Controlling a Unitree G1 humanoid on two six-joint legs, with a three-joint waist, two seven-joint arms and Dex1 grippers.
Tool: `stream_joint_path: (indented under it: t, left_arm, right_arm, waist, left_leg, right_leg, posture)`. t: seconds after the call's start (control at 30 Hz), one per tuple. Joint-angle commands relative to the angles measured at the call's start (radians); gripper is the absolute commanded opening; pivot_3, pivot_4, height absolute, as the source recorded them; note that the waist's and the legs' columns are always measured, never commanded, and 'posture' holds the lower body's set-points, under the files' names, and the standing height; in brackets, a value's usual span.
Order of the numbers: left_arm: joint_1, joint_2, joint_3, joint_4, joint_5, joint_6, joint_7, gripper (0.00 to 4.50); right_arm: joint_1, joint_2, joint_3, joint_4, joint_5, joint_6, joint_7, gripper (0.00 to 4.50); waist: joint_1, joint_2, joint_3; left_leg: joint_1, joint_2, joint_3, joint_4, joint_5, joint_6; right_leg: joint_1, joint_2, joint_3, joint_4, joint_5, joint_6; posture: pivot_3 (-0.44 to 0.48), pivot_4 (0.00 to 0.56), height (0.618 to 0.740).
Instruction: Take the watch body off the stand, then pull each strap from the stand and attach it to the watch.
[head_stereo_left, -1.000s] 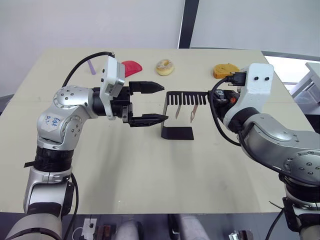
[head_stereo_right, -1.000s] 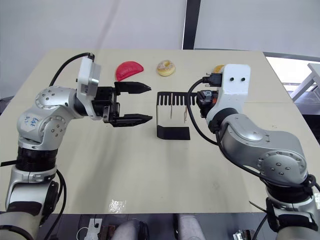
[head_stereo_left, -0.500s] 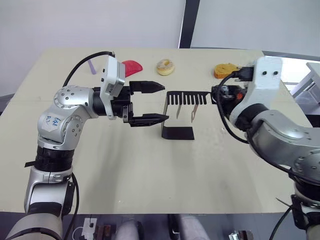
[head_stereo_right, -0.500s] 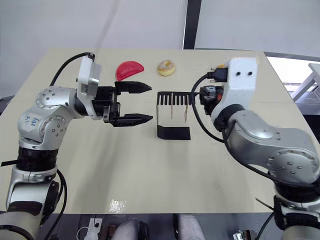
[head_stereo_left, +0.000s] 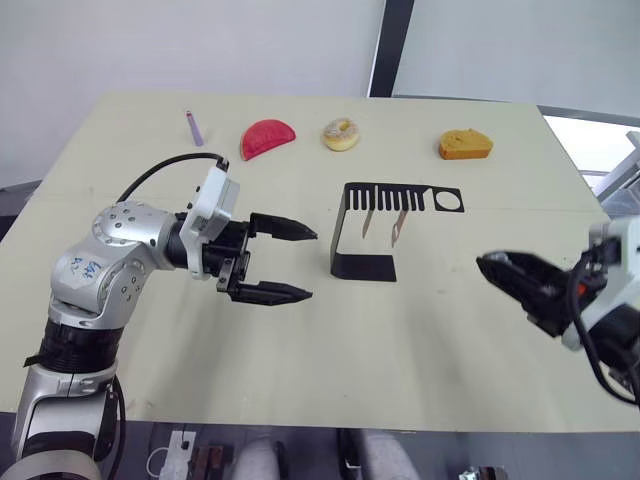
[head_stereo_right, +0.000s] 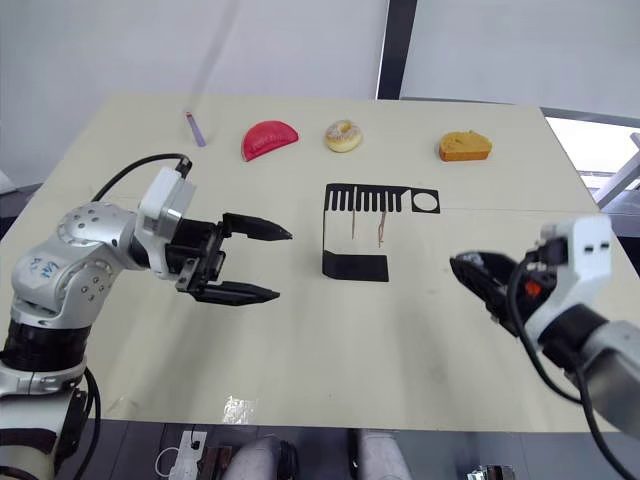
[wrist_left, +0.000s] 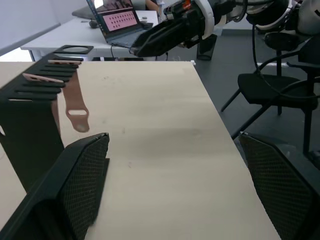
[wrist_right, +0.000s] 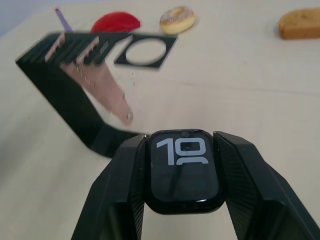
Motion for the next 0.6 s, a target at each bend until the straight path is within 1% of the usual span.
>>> stream_joint_path:
  t: [0.03,0.1,0.17,0.2,0.27,0.33,0.47,0.6]
  left_arm:
    - [0.032,-0.005,-0.002,-0.071,-0.009,-0.005,0.018,4.50]
    - [0.061,-0.016,-0.019,-0.096,0.011,-0.021,0.035,4.50]
    - [0.082,-0.020,-0.030,-0.104,0.033,-0.038,0.042,4.50]
    - [0.096,-0.016,-0.039,-0.103,0.048,-0.055,0.035,4.50]
    - [0.111,-0.012,-0.041,-0.100,0.052,-0.059,0.032,4.50]
    - [0.117,-0.017,-0.036,-0.102,0.041,-0.046,0.042,4.50]
    - [0.143,-0.032,-0.054,-0.109,0.064,-0.074,0.048,4.50]
    - [0.147,-0.033,-0.059,-0.101,0.072,-0.085,0.045,4.50]
  right_arm:
    - [0.078,0.037,0.053,-0.008,-0.268,-0.085,0.132,1.60]
    - [0.108,0.063,0.137,0.031,-0.436,-0.143,0.162,1.60]
    - [0.133,0.070,0.228,0.060,-0.606,-0.224,0.224,1.60]
    - [0.125,0.107,0.272,0.093,-0.660,-0.266,0.238,1.60]
    - [0.088,0.191,0.320,0.169,-0.710,-0.315,0.233,1.60]
    - [0.066,0.235,0.349,0.213,-0.756,-0.354,0.272,1.60]
    - [0.006,0.296,0.396,0.331,-0.824,-0.393,0.328,1.60]
    - [-0.038,0.328,0.413,0.395,-0.869,-0.402,0.362,1.60]
  waist:
    - [-0.001,0.000,0.000]
    - [-0.003,0.000,0.000]
    - [-0.002,0.000,0.000]
    - [-0.001,0.000,0.000]
    - [-0.002,-0.001,0.000]
    - [-0.001,0.000,0.000]
    - [-0.003,0.001,0.000]
    - [-0.001,0.001,0.000]
  left_leg:
    - [0.000,0.000,0.000,0.000,0.000,0.000]
    - [0.000,0.000,0.000,0.000,0.000,0.000]
    - [0.001,0.000,0.000,0.000,0.000,0.000]
    - [0.001,-0.001,0.000,0.000,0.000,0.000]
    - [0.003,0.000,0.001,-0.001,0.000,0.000]
    - [0.004,-0.001,0.003,-0.001,0.000,-0.001]
    - [0.006,-0.001,0.005,-0.001,0.000,0.000]
    - [0.008,-0.001,0.006,-0.002,0.000,0.000]
  right_leg:
    - [0.001,0.000,0.000,0.000,0.000,0.000]
    - [0.001,0.000,0.000,-0.001,0.000,0.000]
    - [0.001,0.000,0.000,-0.001,0.000,0.000]
    - [0.001,0.000,0.000,-0.001,0.000,0.000]
    - [0.001,0.001,0.000,0.000,0.000,0.000]
    - [0.001,0.001,0.002,0.001,0.000,0.000]
    - [0.002,0.001,0.003,0.002,0.000,-0.001]
    - [0.002,0.001,0.003,0.003,0.000,-0.001]
  posture:
    - [0.000,0.150,0.737]
    - [0.000,0.150,0.737]
    - [0.000,0.150,0.737]
    - [0.000,0.150,0.737]
    - [0.000,0.150,0.737]
    - [0.000,0.150,0.737]
    - [0.000,0.150,0.737]
    - [0.000,0.150,0.737]
